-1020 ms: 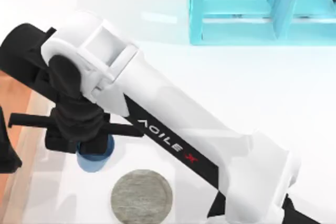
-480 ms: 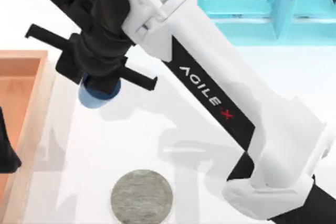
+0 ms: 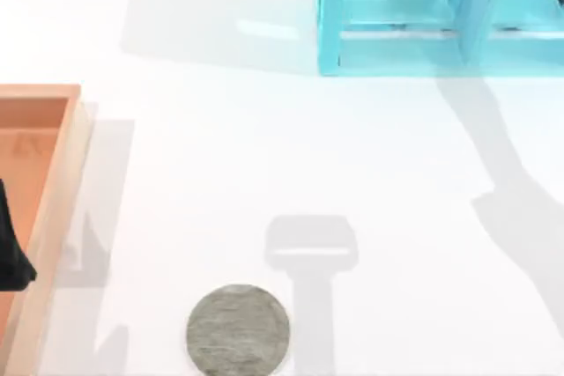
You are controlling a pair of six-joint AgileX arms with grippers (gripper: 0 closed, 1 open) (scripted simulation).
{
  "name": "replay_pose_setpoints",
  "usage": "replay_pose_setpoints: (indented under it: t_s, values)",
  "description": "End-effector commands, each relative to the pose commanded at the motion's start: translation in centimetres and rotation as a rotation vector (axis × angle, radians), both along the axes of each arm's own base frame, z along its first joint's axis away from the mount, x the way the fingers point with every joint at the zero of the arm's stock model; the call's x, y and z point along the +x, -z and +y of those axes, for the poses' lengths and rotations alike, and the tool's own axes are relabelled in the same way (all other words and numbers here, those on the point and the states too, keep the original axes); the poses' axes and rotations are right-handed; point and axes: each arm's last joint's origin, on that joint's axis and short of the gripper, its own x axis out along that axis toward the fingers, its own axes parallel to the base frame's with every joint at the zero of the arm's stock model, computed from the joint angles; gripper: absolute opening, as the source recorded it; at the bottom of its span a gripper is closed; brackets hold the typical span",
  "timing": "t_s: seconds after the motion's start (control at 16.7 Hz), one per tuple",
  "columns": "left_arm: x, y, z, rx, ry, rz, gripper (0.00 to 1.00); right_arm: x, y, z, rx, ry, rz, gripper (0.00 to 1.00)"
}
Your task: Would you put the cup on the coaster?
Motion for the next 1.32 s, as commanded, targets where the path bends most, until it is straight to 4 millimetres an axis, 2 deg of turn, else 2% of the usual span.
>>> replay_pose_setpoints:
  t_s: [0.06, 0.12, 0.18, 0.24, 0.3, 0.36, 0.42, 0.48, 0.54, 0.6, 0.66, 0.72, 0.78, 0.84, 0.9, 0.96, 1.02, 1.14, 1.2, 1.32]
  values:
    - [0.0, 0.0, 0.0, 0.000, 0.000, 0.000, 1.00, -3.2, -3.7, -4.3, 0.150, 0.079, -0.171, 0.00]
    - [0.0, 0.0, 0.0, 0.000, 0.000, 0.000, 1.00, -7.6, -7.0, -8.0, 0.281, 0.137, -0.362, 0.00]
    - [0.0, 0.0, 0.0, 0.000, 0.000, 0.000, 1.00, -12.9, -9.8, -10.8, 0.387, 0.167, -0.572, 0.00]
    - [0.0, 0.0, 0.0, 0.000, 0.000, 0.000, 1.00, -19.0, -12.0, -12.3, 0.461, 0.165, -0.797, 0.00]
    - [0.0, 0.0, 0.0, 0.000, 0.000, 0.000, 1.00, -25.4, -13.4, -12.4, 0.494, 0.128, -1.026, 0.00]
    - [0.0, 0.0, 0.0, 0.000, 0.000, 0.000, 1.00, -31.8, -13.9, -11.0, 0.482, 0.054, -1.250, 0.00]
    - [0.0, 0.0, 0.0, 0.000, 0.000, 0.000, 1.00, -37.8, -13.5, -8.1, 0.421, -0.057, -1.455, 0.00]
    - [0.0, 0.0, 0.0, 0.000, 0.000, 0.000, 1.00, -42.9, -12.3, -4.0, 0.311, -0.201, -1.626, 0.00]
    - [0.0, 0.0, 0.0, 0.000, 0.000, 0.000, 1.00, -46.8, -10.1, 1.2, 0.155, -0.370, -1.750, 0.00]
    - [0.0, 0.0, 0.0, 0.000, 0.000, 0.000, 1.00, -49.3, -7.3, 6.9, -0.037, -0.555, -1.814, 0.00]
    - [0.0, 0.0, 0.0, 0.000, 0.000, 0.000, 1.00, -50.3, -3.8, 12.7, -0.254, -0.741, -1.813, 0.00]
    - [0.0, 0.0, 0.0, 0.000, 0.000, 0.000, 1.00, -49.9, 0.2, 18.4, -0.483, -0.919, -1.744, 0.00]
    - [0.0, 0.0, 0.0, 0.000, 0.000, 0.000, 1.00, -48.2, 4.5, 23.5, -0.710, -1.078, -1.612, 0.00]
    - [0.0, 0.0, 0.0, 0.000, 0.000, 0.000, 1.00, -45.4, 8.9, 27.8, -0.920, -1.206, -1.429, 0.00]
    - [0.0, 0.0, 0.0, 0.000, 0.000, 0.000, 1.00, -42.0, 13.3, 31.1, -1.106, -1.303, -1.207, 0.00]
    - [0.0, 0.0, 0.0, 0.000, 0.000, 0.000, 1.00, -38.0, 17.6, 33.5, -1.265, -1.368, -0.956, 0.00]
    - [0.0, 0.0, 0.0, 0.000, 0.000, 0.000, 1.00, -34.0, 21.6, 34.9, -1.391, -1.400, -0.697, 0.00]
    - [0.0, 0.0, 0.0, 0.000, 0.000, 0.000, 1.00, -26.2, 28.6, 35.5, -1.554, -1.391, -0.188, 0.00]
    - [0.0, 0.0, 0.0, 0.000, 0.000, 0.000, 1.00, -22.7, 31.5, 34.9, -1.598, -1.360, 0.047, 0.00]
    - [0.0, 0.0, 0.0, 0.000, 0.000, 0.000, 1.00, -17.1, 36.1, 33.1, -1.632, -1.273, 0.437, 0.00]
